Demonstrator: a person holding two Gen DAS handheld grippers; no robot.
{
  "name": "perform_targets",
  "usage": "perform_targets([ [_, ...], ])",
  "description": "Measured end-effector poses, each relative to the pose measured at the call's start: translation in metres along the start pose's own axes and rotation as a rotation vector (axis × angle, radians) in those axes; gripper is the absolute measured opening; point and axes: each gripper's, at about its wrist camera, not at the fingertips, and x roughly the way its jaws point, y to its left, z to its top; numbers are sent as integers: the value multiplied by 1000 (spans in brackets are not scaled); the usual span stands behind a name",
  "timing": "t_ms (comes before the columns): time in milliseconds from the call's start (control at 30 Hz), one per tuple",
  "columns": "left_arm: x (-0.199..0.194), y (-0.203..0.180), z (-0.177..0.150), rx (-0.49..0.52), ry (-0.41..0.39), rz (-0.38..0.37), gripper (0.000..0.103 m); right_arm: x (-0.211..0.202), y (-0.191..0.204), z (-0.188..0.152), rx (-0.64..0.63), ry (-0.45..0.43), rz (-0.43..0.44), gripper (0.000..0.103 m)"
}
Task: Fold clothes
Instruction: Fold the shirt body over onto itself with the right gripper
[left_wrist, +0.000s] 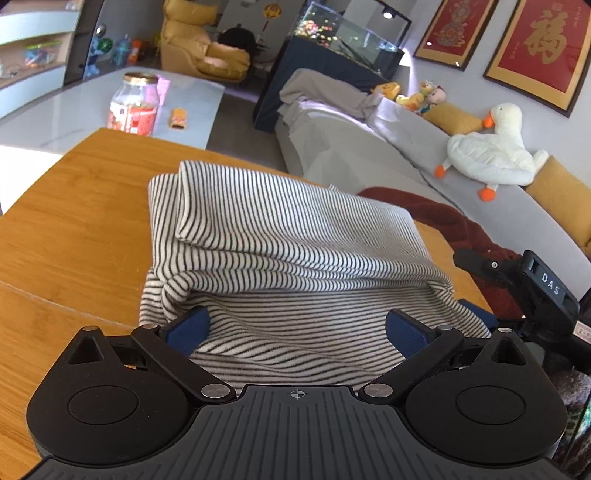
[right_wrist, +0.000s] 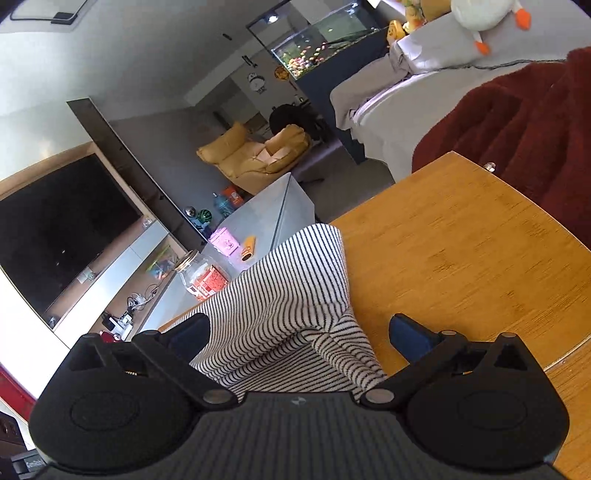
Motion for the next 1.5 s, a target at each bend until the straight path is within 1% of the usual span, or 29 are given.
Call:
perform_targets([
  [100,2,-5,-1,41,22,15,103,0,8,-1,-42,0,18,103],
  [167,0,-7,5,46,53,12,103,0,8,-1,-48,4,23,103],
  [200,-3,-6,9,34,51,6,101,0,7,0,-42,4,24,103],
  [233,-9,-5,12,20,28,-5,99,-1,6,0,-35,2,24,103],
  [267,-17,-4,16,7,-21,-9,94,-1,5,0,-27,-1,24,103],
  [333,-28,-1,27,-23,-119,41,90,-2,3,0,-16,-3,25,103],
  [400,-28,7,37,-58,-174,118,84,-1,3,0,-15,0,21,103],
  [433,-24,11,42,-71,-177,150,82,-1,4,-1,-19,1,22,103],
  [500,-9,17,48,-76,-145,191,69,-2,4,-2,-26,1,25,103],
  [533,0,19,51,-69,-123,205,65,-2,4,-2,-26,1,25,103],
  [567,9,18,52,-54,-102,215,54,-2,4,-2,-24,1,25,103],
  [600,9,16,53,-41,-108,215,43,-2,4,-2,-20,3,24,103],
  [633,7,12,55,-29,-124,212,38,-2,4,-2,-16,4,23,103],
  [667,4,9,56,-18,-141,209,28,-2,3,-2,-11,5,21,103],
  [700,2,5,57,-6,-157,207,16,-2,2,-2,-8,5,20,103],
  [833,-12,-6,59,27,-215,195,10,-2,1,-2,-5,10,17,103],
  [900,-16,-3,57,19,-209,201,9,-1,1,-2,-3,14,16,103],
  [1067,1,26,41,-33,-109,274,10,0,2,-1,-9,27,17,103],
  [1100,2,30,39,-32,-108,278,16,1,2,-1,-11,30,17,103],
  [1133,0,31,38,-21,-115,286,18,1,2,0,-13,33,18,103],
  [1167,-3,31,40,-10,-123,300,22,1,3,0,-16,36,19,103],
  [1200,-8,31,43,-7,-133,308,24,2,3,1,-22,47,17,103],
  [1267,-23,31,47,-14,-164,284,28,6,8,4,-52,87,8,103],
  [1300,-32,30,48,-17,-182,261,37,6,13,6,-90,93,3,103],
  [1333,-39,28,49,-16,-203,236,44,4,21,9,-138,87,-2,103],
  [1367,-46,26,49,-15,-222,214,55,3,28,12,-176,73,0,103],
  [1400,-49,22,48,-14,-235,191,62,1,35,15,-202,46,10,103],
  [1433,-47,19,48,-12,-235,162,64,2,41,18,-216,37,26,103],
  [1500,-38,11,47,-5,-225,109,74,12,52,27,-212,57,70,103],
])
